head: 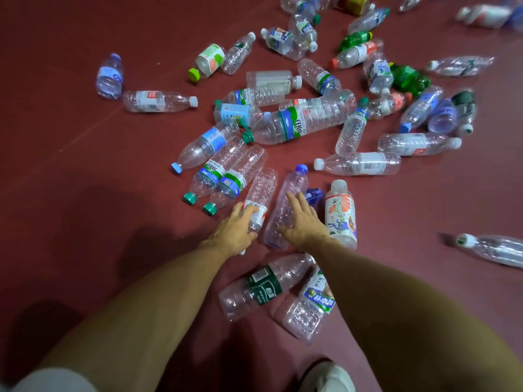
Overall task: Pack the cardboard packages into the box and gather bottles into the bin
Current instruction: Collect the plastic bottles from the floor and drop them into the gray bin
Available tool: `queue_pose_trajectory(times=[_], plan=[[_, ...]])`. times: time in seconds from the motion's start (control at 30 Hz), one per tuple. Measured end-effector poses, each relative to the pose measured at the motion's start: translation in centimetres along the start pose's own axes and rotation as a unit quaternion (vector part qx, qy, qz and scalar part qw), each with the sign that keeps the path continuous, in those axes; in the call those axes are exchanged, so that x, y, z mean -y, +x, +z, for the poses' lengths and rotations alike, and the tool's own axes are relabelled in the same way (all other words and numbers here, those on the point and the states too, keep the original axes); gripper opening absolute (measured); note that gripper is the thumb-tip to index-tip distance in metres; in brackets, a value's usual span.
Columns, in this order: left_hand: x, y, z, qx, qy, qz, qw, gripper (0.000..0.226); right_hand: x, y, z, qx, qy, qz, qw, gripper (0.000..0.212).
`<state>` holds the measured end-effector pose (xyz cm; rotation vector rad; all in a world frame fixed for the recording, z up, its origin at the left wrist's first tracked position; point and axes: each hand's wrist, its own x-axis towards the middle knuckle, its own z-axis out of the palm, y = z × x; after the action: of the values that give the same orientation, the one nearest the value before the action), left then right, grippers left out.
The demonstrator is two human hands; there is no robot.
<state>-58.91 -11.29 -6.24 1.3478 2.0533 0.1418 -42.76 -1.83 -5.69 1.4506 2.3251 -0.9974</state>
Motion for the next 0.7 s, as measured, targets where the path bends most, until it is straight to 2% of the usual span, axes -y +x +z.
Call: queue_pose_trajectory(times=[0.1,0.23,0.3,0.43,0.5,0.6,0.7], plan=[[-0.2,-0.4,0.1,-0.011,0.007,-0.013,1.0,0.061,0.2,0.1,-0.2,0.024,-0.005,-0.004,1.0,0.087],[0.1,-1.2,-0.3,0.026,0.038,-0.03,0.998,0.098,0.7,-0.1,0.0,0.035,-0.003,-0.007,0.999,0.074],[0.5,-1.3,-0.7,0.048,0.075,-0.034,0.995,0.107,0.9,-0.2,0.1,0.012,-0.014,-0.01,1.0,0.06],[1.1,-1.2,-0.9,0.052,0.096,-0.055,0.992,0.103,0.9,-0.5,0.7,-0.044,-0.025,0.007,0.999,0.049],[1.1,-1.0,-0.8,0.025,0.078,-0.059,0.995,0.088,0.8,-0.5,0.9,-0.053,-0.024,0.013,0.998,0.053],[1.3,-0.9,-0.6,0.002,0.057,-0.053,0.997,0.071,0.8,-0.4,1.0,-0.023,-0.005,0.018,1.0,0.081],[1.8,-1.1,-0.4,0.016,0.029,-0.043,0.999,0.083,0.9,0.0,1.1,0.009,0.004,0.014,1.0,0.094]])
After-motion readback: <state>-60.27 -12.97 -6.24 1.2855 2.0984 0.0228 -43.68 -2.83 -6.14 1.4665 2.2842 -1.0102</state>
